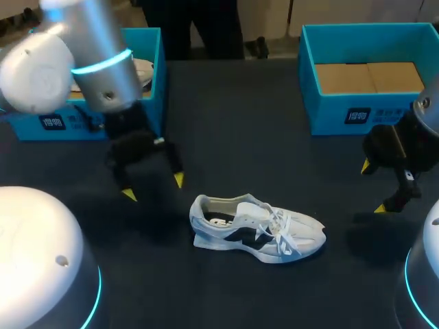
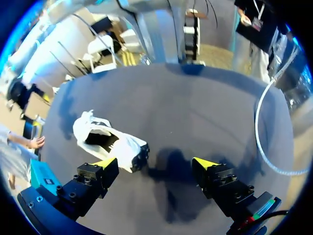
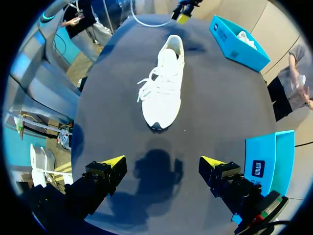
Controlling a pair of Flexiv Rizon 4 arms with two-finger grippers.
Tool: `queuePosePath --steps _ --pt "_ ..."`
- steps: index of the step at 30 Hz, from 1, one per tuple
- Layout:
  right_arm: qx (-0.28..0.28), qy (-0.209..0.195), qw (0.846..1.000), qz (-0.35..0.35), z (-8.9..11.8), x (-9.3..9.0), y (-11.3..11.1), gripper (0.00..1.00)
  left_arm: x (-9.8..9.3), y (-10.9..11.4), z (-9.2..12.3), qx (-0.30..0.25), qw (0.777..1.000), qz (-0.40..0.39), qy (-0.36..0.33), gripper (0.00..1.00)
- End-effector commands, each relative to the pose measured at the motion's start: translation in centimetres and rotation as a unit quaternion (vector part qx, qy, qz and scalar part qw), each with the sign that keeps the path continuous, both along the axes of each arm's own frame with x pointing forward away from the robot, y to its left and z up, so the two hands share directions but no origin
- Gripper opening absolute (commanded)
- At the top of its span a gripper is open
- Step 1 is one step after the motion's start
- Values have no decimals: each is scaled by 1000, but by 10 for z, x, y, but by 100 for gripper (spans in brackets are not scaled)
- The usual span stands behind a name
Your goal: Take the shoe out of the shoebox, open the shoe tongue, remove and reinsert the insole, then place the shoe into the shoebox
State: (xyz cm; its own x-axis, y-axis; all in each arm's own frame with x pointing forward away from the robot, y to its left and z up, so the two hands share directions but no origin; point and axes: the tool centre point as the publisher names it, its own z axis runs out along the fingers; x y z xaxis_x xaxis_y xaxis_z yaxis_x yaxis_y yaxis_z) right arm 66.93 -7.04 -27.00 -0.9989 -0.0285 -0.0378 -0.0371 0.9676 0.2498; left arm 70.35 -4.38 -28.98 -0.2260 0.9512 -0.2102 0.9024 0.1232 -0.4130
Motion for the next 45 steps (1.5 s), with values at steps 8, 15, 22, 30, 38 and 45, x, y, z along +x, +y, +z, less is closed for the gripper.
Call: queuePosePath --steps 8,15,22,30,38,45 --pt "0 -1 1000 0 -1 0 0 100 2 13 0 -120 978 90 143 100" --pt "0 -1 1000 0 -1 0 0 100 -3 12 -8 -169 929 193 266 100" --pt "0 -1 1000 0 -1 0 0 100 -1 11 -9 -158 899 299 277 100" --pt "0 -1 1000 0 -1 0 0 100 7 10 -26 -154 849 373 342 100" --pt "0 -1 1000 0 -1 0 0 100 1 17 -52 -146 785 456 393 100" --pt "0 -1 1000 0 -1 0 0 100 -10 23 -55 -146 776 473 392 100"
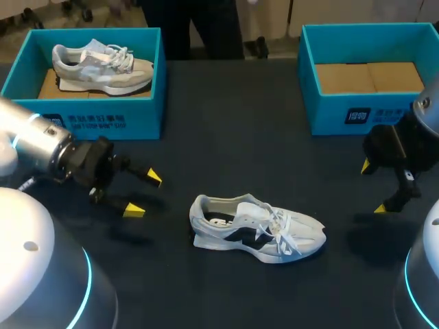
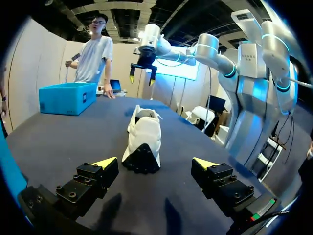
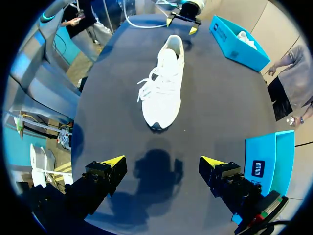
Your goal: Take the shoe out of the shoebox, open the shoe tongue, remove and reinsert the insole, then place the shoe into the shoebox
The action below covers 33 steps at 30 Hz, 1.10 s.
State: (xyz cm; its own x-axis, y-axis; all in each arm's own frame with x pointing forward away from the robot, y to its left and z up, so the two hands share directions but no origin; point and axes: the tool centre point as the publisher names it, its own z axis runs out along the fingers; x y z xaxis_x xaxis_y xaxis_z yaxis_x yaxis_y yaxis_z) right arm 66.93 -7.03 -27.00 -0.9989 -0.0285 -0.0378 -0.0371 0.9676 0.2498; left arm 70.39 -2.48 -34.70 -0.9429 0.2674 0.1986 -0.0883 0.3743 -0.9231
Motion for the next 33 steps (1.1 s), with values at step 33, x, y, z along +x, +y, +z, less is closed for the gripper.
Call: queuePosePath --steps 33 --pt "-1 -1 1000 0 -1 0 0 100 0 -16 -66 -60 996 73 1 100"
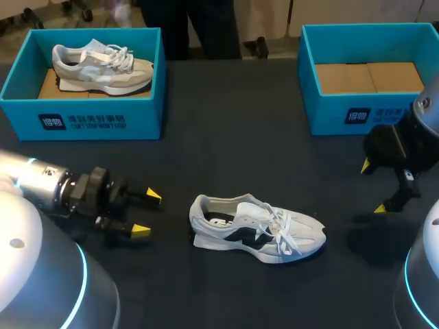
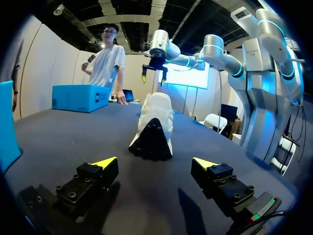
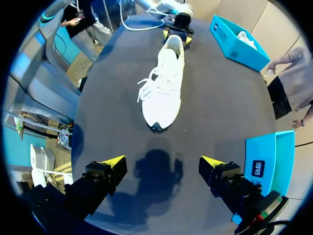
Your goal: Take the shoe out of the shoebox, open the shoe tongue, remove and reinsert the insole, then place the shoe into the shoebox
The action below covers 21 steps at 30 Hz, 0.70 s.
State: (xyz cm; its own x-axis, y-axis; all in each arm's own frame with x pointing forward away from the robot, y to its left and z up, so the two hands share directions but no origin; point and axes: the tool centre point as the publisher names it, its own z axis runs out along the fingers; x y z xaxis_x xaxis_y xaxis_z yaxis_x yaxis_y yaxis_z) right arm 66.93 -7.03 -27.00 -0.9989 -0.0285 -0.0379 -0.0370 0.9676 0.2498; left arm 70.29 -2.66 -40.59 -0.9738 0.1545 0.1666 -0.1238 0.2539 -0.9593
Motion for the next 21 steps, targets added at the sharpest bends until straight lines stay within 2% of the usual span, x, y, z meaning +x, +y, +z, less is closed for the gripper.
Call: queuePosePath --steps 1,6,16,21 --pt "-1 -1 1000 0 -1 0 0 100 1 -17 -8 -10 1000 3 7 100" --pt "-1 -1 1000 0 -1 0 0 100 -3 -35 -3 -21 1000 -8 16 100" --pt "-1 -1 1000 0 -1 0 0 100 -3 -35 -3 -21 1000 -8 16 100" --pt "-1 -1 1000 0 -1 0 0 100 0 -53 -10 -25 1000 15 8 100"
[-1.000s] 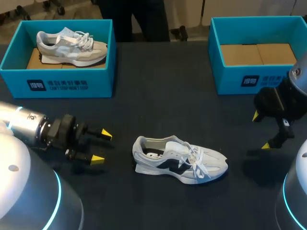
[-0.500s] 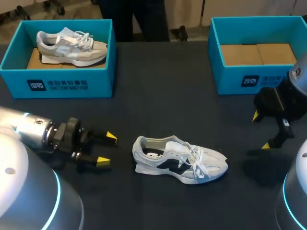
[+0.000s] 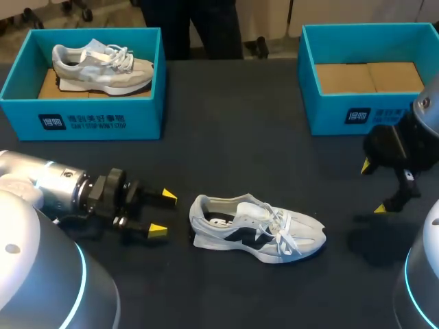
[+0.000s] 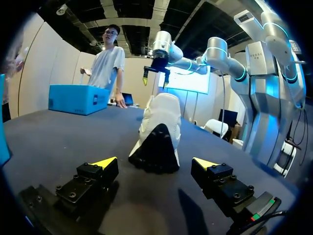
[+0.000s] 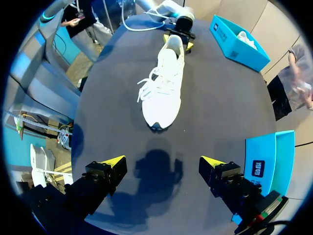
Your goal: Take the shoe out of the shoebox, open the shoe tongue, remove and reinsert the insole, then place the shoe into the shoebox
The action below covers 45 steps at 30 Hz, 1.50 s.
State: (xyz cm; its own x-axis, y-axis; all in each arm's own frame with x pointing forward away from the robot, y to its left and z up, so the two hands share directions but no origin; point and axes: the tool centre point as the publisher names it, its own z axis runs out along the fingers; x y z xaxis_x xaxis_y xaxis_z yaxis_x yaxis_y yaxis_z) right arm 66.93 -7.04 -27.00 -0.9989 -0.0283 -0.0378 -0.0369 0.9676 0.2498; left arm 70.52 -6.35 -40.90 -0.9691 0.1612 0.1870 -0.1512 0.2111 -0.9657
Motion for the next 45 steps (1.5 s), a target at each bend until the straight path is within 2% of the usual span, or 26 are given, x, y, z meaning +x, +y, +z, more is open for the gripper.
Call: queuePosePath --steps 1,9,13,32,45 --pt "-1 -1 1000 0 -1 0 0 100 -2 -20 -8 0 1000 25 -10 100" --pt "-1 -1 1000 0 -1 0 0 100 2 -42 -13 -4 999 42 -16 100" --pt "-1 -1 1000 0 -1 0 0 100 -1 -48 -12 -2 999 38 -15 100" --pt "-1 -1 1000 0 -1 0 0 100 -21 -62 -9 -2 999 29 -23 100" --pt "-1 -1 1000 0 -1 0 0 100 -16 -75 -10 1 999 35 -33 100"
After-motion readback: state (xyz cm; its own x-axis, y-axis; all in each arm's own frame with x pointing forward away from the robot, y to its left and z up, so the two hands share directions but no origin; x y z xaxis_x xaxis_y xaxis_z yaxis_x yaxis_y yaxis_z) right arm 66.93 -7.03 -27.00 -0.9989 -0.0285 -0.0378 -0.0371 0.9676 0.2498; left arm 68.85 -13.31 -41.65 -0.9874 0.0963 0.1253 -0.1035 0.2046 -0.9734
